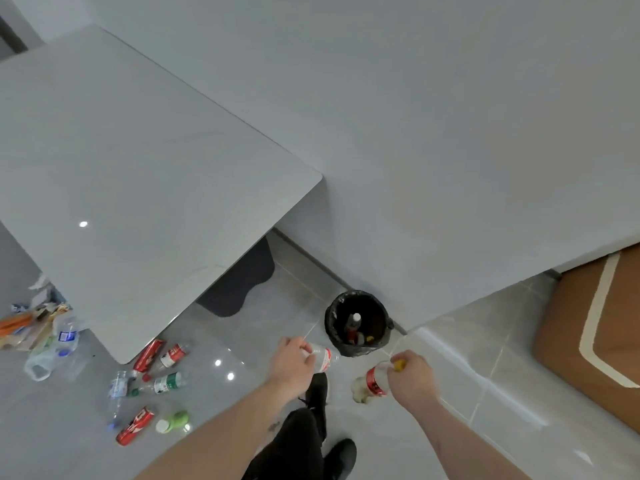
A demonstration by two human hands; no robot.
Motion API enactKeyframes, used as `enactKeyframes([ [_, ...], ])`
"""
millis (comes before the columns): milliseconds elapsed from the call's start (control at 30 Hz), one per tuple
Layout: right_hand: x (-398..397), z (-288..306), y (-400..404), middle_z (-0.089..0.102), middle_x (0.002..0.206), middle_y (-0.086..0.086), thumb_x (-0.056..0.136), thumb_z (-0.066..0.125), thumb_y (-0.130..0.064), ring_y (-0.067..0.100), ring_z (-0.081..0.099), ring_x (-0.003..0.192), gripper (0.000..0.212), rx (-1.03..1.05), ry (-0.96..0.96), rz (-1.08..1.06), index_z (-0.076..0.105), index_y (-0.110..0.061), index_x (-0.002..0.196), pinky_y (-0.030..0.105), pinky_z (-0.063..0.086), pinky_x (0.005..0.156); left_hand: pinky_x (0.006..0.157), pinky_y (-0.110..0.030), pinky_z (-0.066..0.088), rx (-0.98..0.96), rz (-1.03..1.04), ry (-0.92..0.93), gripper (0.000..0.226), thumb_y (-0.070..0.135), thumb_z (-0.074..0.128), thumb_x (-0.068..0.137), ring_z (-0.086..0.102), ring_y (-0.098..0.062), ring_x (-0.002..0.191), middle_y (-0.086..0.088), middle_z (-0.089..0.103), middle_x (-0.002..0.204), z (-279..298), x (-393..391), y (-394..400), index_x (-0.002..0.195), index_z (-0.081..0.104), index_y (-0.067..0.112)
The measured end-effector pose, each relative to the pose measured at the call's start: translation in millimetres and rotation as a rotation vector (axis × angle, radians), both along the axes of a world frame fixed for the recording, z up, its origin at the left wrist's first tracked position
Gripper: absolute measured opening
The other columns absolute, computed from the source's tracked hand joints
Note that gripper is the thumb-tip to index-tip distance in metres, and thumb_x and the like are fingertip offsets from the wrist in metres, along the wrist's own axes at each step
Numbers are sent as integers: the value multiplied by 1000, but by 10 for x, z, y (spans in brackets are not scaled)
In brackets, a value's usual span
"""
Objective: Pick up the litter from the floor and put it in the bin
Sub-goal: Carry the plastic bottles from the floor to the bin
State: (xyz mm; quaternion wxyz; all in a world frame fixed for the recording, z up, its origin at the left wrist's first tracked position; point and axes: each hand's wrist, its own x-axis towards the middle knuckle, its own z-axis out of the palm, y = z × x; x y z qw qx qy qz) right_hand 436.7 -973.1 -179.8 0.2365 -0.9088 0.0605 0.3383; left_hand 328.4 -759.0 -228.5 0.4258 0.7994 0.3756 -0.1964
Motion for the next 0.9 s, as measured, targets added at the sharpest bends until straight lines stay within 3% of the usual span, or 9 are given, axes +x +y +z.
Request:
enactKeyframes([
  [167,703,-504,56,50,114,2,87,58,-17,11,54,79,21,9,8,14,64,-20,107,30,47,73,89,-22,45,-10,-124,27,22,24,53,97,58,-13,90,6,38,127,-512,727,-110,118,57,25],
  [267,1125,-975,76,47,112,1,88,59,-16,13,55,78,21,8,17,34,67,-19,107,32,51,77,94,-28,48,-20,-140,57,21,28,53,97,59,-16,92,8,36,124,-940,1117,-166,118,58,26],
  [400,1531,-1631,93,46,109,-2,89,64,-30,15,59,79,19,14,24,33,68,-21,106,35,54,82,90,-26,46,-20,-136,69,18,30,54,99,56,-15,89,9,38,122,-1552,1492,-226,116,60,27],
  [600,1905,-2636,106,45,109,-6,89,68,-42,15,61,77,15,14,56,121,62,-35,101,29,49,72,87,-24,46,-11,-126,43,16,29,53,100,58,-12,93,12,39,119,-2480,1819,-395,113,60,36],
  [733,1988,-3225,85,45,113,-7,91,67,-34,16,61,81,18,-4,62,184,65,-34,109,28,48,71,89,-22,45,-6,-75,79,19,28,54,101,54,-13,95,10,37,123,-2989,1886,-520,119,58,32],
  [900,1926,-3512,60,45,114,-5,84,56,-18,20,58,92,36,-66,146,337,63,-34,115,29,49,74,103,-29,45,-122,-76,120,37,25,58,97,58,-18,113,11,33,136,-3236,1805,-627,134,52,28],
])
